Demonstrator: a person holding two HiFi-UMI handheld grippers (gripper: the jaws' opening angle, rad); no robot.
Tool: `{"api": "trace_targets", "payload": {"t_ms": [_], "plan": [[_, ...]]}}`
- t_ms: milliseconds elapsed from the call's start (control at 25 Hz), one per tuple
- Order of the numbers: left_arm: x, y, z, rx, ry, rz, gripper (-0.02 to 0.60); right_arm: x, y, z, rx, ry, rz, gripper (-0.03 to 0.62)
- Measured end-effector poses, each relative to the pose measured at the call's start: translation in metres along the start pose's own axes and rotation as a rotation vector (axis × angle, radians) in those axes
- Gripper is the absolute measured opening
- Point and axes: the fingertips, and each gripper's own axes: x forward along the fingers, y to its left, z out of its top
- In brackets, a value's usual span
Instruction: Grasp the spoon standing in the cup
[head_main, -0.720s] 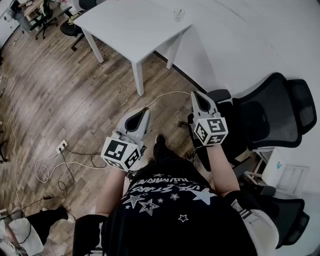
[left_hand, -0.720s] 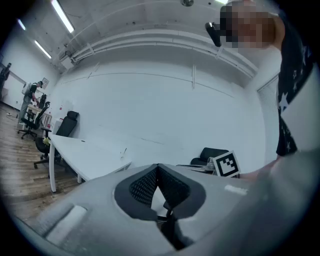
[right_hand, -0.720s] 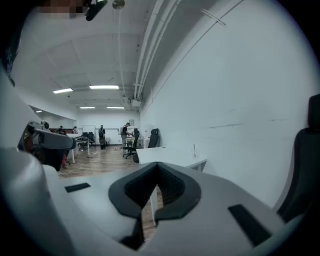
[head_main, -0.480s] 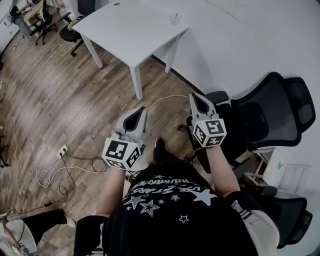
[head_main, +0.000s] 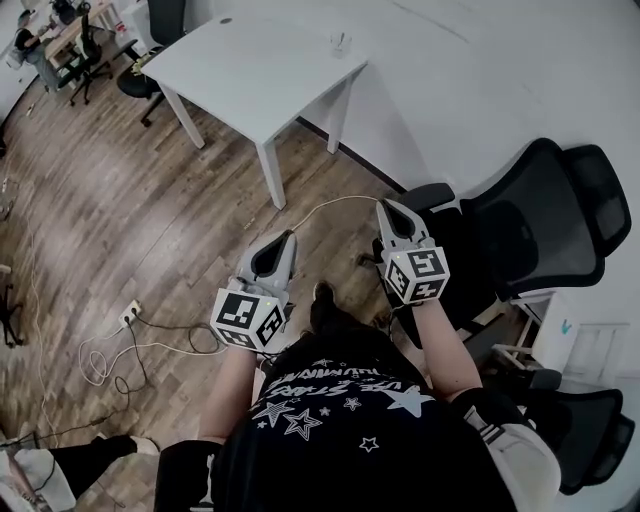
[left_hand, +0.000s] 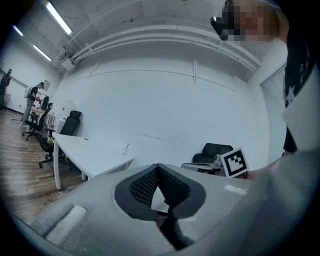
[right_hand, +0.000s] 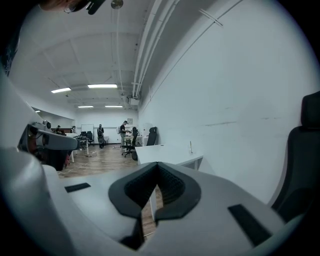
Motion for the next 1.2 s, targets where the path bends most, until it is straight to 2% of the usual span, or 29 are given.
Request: {"api": "trace_targets", "payload": {"t_ms": [280,480,720,1200], "plan": [[-0.002,0.008,-0.008,-0.008,0.014,0.011,0.008,-0.005,-0.003,-0.02,0.028,0.047,-0.022,0.008],[0.019,0.021,-0.018,-0.026,0.054,0.005,0.008,0.011,-0.023,-0.03,0.048,0.068,-0.055,0.008],[0.067,0.052,-0.003,-0.018,0.051,0.002,0.008,0.068,-0.062,-0.018,0.073,0.059,-0.093,0.009],[0.19,0.102,0.035,-0.011,0.062,-0.008,0.008,0.174,-0.136,0.028,0.084,0.006,-0.078,0.009]]}}
